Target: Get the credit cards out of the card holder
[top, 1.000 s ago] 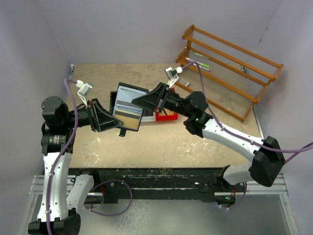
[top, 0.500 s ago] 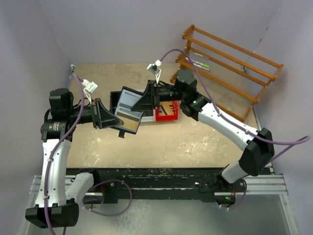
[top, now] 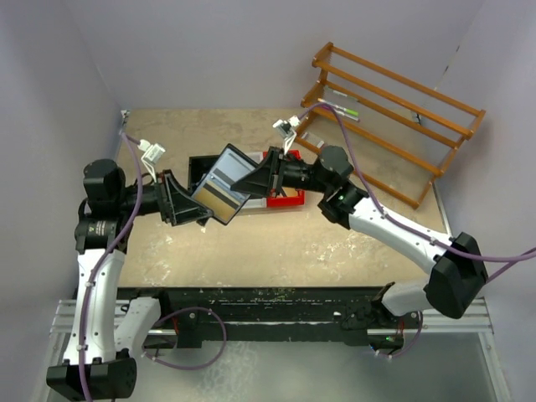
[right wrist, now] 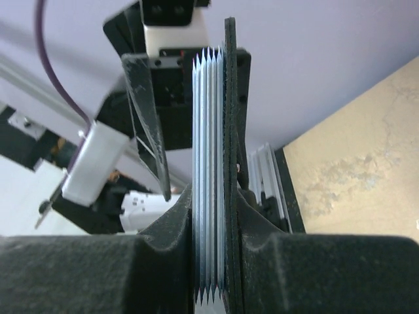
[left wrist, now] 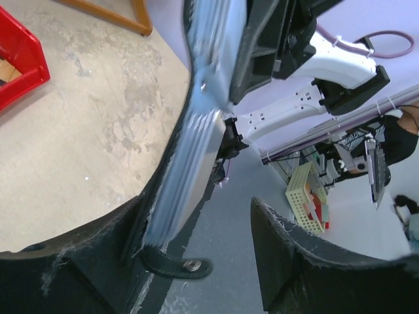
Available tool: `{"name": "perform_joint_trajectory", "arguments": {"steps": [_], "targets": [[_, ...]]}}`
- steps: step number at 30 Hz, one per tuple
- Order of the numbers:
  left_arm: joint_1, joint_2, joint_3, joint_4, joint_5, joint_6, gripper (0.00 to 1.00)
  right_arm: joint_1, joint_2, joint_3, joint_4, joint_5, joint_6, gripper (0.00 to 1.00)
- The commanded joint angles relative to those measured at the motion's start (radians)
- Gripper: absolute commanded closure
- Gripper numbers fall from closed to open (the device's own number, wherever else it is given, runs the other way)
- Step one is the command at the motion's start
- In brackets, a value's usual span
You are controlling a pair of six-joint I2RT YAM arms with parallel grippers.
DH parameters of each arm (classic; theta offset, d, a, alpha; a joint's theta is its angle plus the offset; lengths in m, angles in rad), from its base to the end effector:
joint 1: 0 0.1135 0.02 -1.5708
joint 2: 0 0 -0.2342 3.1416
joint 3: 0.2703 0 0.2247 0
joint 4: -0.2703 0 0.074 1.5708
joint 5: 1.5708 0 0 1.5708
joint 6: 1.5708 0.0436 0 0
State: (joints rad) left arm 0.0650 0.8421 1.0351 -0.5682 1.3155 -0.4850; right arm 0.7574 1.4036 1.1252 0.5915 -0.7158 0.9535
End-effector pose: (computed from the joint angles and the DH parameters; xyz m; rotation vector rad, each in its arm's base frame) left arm 0.1466 -0.0327 0.3575 0.4015 1.8907 -1.5353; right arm 0.2037 0.2320 0.3755 -0.5931 1.4984 1.8389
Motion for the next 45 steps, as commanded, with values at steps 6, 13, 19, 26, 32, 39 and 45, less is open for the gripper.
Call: {"name": "perform_joint_trajectory", "arguments": {"steps": [6,13,19,26,32,39,45], "targets": [[0.002,-0.069,-0.173,0.534,0.027,-0.465,0.37,0.077,-0.100,-0.175,0.436,0.319,0.161,1.00],[0.002,-0.061,-0.184,0.644,0.050,-0.560,0.55,0.098,-0.102,-0.226,0.459,0.368,0.161,1.00],[0.002,-0.064,-0.177,0.637,0.087,-0.538,0.77,0.081,-0.108,-0.205,0.292,0.299,0.154,0.63],[0.002,-0.052,-0.111,0.490,0.126,-0.399,0.80,-0.030,-0.126,-0.059,-0.074,0.141,0.038,0.40],[0.003,-0.009,-0.028,0.229,0.104,-0.145,0.83,-0.113,-0.210,0.070,-0.412,0.150,-0.155,0.30],[0.002,0.093,0.068,-0.109,0.019,0.139,0.87,-0.056,-0.232,0.129,-0.432,0.118,-0.225,0.37],[0.002,0.089,0.066,-0.086,0.013,0.122,0.87,0.066,-0.097,0.191,-0.428,0.057,-0.251,0.40]]}}
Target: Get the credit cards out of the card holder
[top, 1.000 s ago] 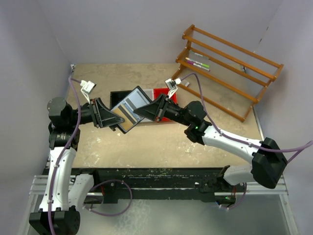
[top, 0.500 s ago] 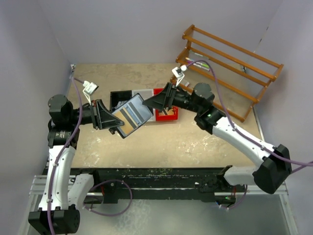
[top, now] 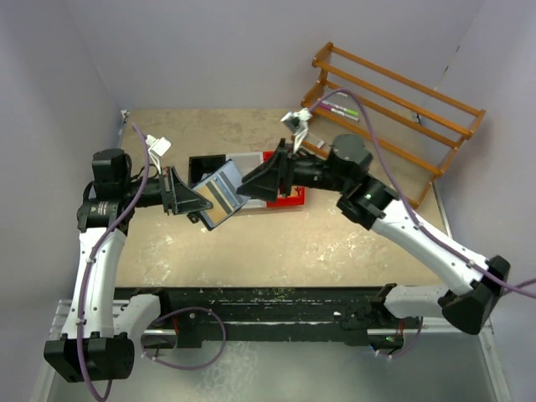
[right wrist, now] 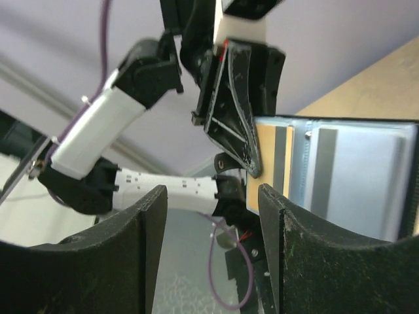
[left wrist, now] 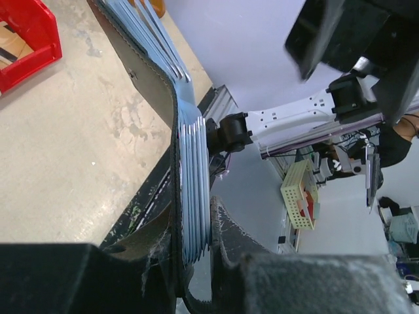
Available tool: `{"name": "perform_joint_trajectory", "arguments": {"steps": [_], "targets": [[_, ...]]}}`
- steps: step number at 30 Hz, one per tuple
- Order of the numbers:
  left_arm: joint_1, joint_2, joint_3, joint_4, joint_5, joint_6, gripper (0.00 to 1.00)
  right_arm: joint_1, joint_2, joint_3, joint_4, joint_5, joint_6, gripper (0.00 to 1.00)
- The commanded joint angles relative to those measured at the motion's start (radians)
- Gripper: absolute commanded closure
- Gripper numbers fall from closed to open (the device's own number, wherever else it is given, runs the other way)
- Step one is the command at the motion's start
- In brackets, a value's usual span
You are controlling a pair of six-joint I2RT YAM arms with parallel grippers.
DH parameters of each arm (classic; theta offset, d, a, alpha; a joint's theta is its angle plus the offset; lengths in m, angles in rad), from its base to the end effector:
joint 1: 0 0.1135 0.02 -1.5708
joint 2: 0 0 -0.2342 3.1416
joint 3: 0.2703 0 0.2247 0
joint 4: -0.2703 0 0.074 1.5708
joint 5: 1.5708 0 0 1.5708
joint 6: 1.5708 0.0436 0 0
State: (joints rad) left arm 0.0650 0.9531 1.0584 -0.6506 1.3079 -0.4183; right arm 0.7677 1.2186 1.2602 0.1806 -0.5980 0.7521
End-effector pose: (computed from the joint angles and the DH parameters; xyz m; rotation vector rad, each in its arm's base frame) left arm 0.1687 -0.0312 0.3426 0.3315 1.9818 -1.5746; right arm 0.1703 0.1985 0.4265 -0.5899 1.4948 1.6272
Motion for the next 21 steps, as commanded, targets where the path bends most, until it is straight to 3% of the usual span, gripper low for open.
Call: {"name": "perform_joint_trajectory", "arguments": {"steps": [1,17,21], "targets": [[0.002,-0.022,0.045,-0.004,0.026,0.055,0.87,0.065,0.110,0.074,-0.027,-0.066,-0.057,0.41],[0.002,-0.027,0.045,-0.011,0.080,0.065,0.85,0.091,0.229,0.073,0.014,-0.151,-0.050,0.50],[0.002,-0.026,0.046,-0.007,0.074,0.058,0.74,0.107,0.260,0.071,0.038,-0.147,-0.036,0.61]]}}
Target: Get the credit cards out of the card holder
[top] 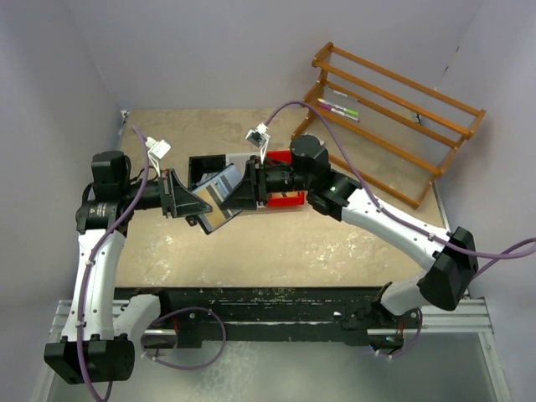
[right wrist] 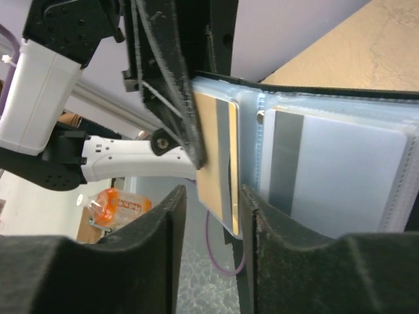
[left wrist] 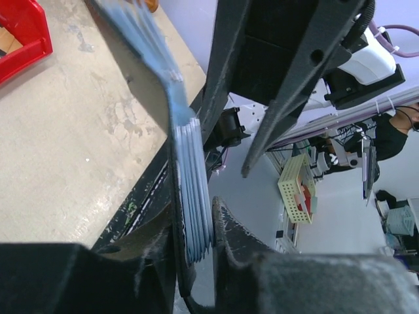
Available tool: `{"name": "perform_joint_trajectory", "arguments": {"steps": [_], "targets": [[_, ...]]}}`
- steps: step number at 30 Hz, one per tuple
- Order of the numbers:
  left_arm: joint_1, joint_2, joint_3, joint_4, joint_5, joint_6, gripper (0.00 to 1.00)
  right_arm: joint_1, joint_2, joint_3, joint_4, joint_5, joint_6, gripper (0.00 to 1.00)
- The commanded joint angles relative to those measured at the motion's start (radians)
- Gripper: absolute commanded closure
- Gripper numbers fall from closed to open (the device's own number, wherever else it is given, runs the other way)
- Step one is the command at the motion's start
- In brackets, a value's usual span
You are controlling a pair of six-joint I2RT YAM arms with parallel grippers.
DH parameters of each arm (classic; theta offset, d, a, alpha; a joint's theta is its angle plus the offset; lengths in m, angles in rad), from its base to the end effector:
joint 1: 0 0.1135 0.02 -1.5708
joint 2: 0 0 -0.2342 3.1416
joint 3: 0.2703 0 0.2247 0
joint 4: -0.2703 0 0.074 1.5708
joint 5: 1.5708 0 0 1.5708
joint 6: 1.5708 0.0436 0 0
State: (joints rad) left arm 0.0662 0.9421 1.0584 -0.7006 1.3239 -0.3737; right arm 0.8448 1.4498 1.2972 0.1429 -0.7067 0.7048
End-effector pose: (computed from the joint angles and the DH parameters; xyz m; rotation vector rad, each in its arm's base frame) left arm 0.1634 -0.0315 0.3409 0.3540 1.9821 -1.5829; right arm 0.1926 0.2596 0.3713 -0.7686 1.7202 1.6926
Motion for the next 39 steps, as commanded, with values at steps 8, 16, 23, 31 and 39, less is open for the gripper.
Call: {"name": "perform_joint_trajectory", "arguments": {"steps": [8,16,23,31,39], "targets": [[0.001,-0.032,0.043,0.073,0.121,-0.017,0.52,0.037,0.060,0.007,0.118,0.045,0.052,0.86],[0.001,-0.044,0.045,0.086,0.225,-0.025,0.52,0.037,0.034,-0.074,0.211,0.016,0.142,1.00],[0.001,-0.039,0.057,0.083,0.242,-0.022,0.54,0.036,0.018,-0.109,0.256,0.022,0.176,1.00],[0.001,-0.016,0.059,0.078,0.176,-0.026,0.77,0.037,-0.049,-0.183,0.395,0.031,0.254,0.94],[0.001,-0.028,0.046,0.200,0.128,-0.165,0.84,0.037,-0.119,-0.363,0.675,0.120,0.388,0.74]]}}
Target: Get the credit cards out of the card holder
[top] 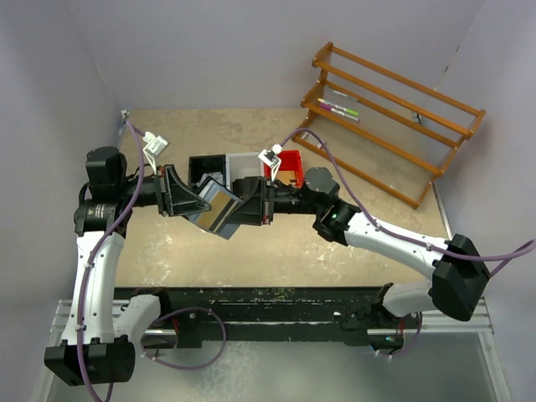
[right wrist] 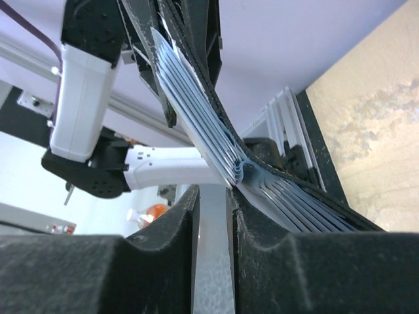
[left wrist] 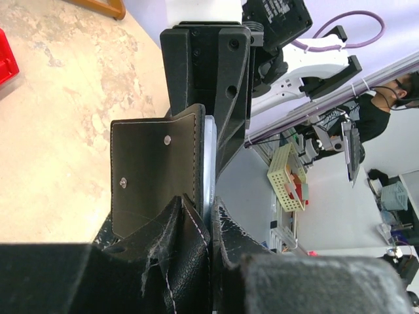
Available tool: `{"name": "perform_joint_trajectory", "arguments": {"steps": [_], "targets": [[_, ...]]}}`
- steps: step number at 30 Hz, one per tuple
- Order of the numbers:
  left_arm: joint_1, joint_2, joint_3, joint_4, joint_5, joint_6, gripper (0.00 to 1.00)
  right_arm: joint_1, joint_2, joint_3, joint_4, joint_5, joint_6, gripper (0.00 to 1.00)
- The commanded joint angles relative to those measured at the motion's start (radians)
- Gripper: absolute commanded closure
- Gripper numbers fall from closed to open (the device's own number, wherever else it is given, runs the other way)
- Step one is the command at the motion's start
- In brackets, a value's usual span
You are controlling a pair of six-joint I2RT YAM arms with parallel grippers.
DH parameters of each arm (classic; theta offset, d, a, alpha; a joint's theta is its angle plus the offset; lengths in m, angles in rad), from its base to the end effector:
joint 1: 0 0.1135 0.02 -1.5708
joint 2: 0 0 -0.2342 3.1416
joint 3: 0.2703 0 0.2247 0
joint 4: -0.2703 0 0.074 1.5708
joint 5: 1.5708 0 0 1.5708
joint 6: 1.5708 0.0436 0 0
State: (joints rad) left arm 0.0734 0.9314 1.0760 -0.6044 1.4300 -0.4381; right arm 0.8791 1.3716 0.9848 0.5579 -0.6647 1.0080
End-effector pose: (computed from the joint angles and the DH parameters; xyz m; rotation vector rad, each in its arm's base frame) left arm 0.1604 -0.0315 0.3565 0.4593 1.8886 -1.6536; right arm 0.1729 0.2510 0.3354 -0.5701 1.6943 1.9256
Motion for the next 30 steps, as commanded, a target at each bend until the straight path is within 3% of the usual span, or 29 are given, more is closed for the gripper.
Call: {"name": "perform_joint_trajectory", "arguments": {"steps": [1,8,18,30], "targets": [[-0.006,-0.019,0.023,0.121,0.019,-0.119,0.85,0.003,-0.043,-0.064,0.287,0.086,0.097,0.74],[-0.006,-0.034,-0.005,0.200,-0.016,-0.217,0.87,0.003,-0.017,-0.096,0.445,0.120,0.170,0.79],[-0.006,-0.052,-0.050,0.248,-0.051,-0.284,0.87,0.003,0.050,-0.141,0.680,0.134,0.287,1.00],[-0.006,-0.045,-0.054,0.331,-0.045,-0.381,0.88,0.003,0.017,-0.257,0.721,0.142,0.294,1.00]]}}
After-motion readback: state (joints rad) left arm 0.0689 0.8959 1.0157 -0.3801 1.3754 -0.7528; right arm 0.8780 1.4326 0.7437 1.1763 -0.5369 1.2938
